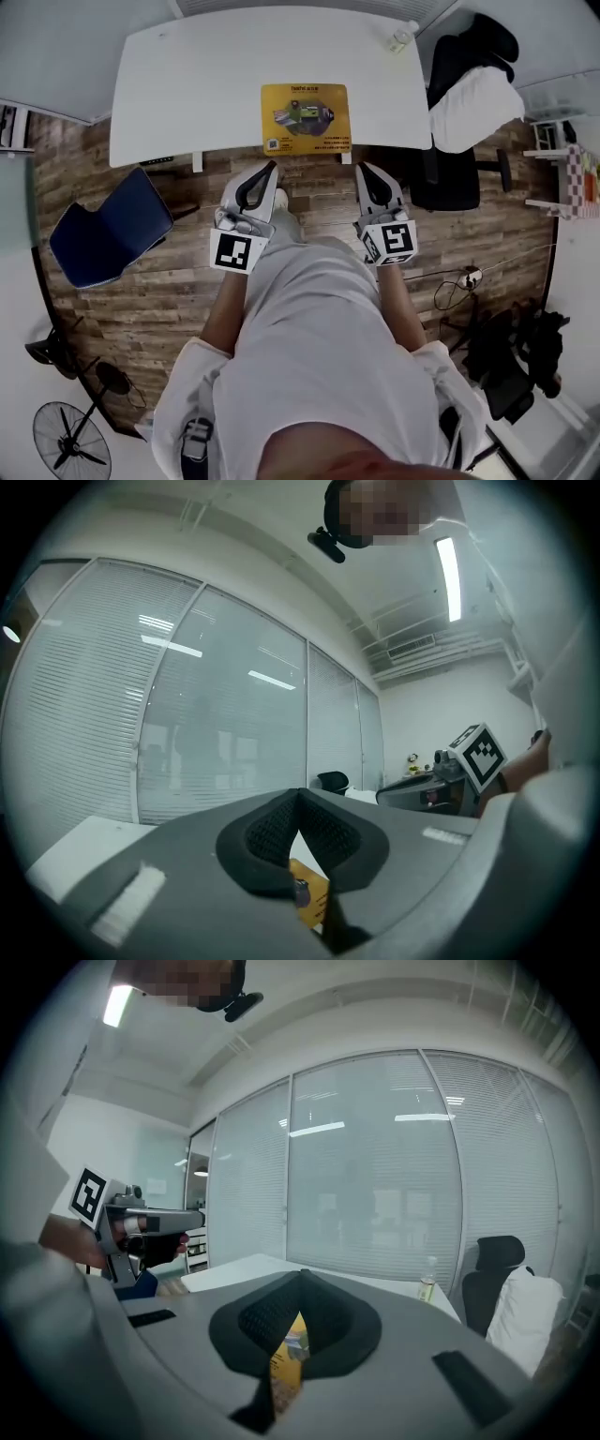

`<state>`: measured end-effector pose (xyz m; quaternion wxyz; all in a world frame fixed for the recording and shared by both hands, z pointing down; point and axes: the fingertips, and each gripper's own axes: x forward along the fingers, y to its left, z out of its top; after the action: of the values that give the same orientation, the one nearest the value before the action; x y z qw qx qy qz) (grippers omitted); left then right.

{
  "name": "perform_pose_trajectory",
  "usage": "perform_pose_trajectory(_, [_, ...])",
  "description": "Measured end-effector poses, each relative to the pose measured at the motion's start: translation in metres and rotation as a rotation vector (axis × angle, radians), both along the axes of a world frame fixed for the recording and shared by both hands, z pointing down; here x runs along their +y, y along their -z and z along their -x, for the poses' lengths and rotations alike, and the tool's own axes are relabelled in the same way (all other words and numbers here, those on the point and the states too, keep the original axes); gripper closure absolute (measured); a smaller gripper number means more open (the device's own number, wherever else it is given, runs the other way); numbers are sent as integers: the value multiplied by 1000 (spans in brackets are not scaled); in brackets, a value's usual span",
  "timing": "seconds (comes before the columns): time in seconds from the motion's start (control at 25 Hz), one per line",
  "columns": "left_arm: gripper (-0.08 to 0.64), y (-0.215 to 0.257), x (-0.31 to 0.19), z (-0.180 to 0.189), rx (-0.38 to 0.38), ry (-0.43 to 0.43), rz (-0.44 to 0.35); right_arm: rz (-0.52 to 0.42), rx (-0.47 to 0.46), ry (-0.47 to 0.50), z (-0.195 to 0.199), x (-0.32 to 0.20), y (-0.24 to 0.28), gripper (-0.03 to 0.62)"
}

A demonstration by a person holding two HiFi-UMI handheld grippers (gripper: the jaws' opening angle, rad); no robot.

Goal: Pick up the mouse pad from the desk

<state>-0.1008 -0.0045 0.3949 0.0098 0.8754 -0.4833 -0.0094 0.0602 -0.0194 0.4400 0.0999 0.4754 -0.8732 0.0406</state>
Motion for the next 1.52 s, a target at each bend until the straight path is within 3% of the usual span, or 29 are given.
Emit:
perform_pose_trajectory(0.2, [563, -3, -47, 11, -1, -35, 0, 47, -6, -76, 4, -38, -16, 591])
perform_pose_trajectory(0.56, [564, -25, -82, 21, -7, -24, 46, 182, -8, -127, -11, -72, -82, 589])
perform_pose_trajectory(0.8, [563, -30, -88, 21, -49, 9, 63, 316, -24, -127, -22, -79, -139, 529])
perform_pose_trajectory(1.12, [563, -40, -86, 16, -96, 34, 119, 571, -159, -158, -37, -85, -216, 404])
perform_pose_trajectory(1.28, [563, -47, -87, 19, -141, 40, 132, 701, -253, -155, -38, -82, -248, 382])
perform_pose_trajectory(1.52, [563, -56, -88, 20, -190, 47, 155, 856, -445, -230, -50, -80, -287, 353])
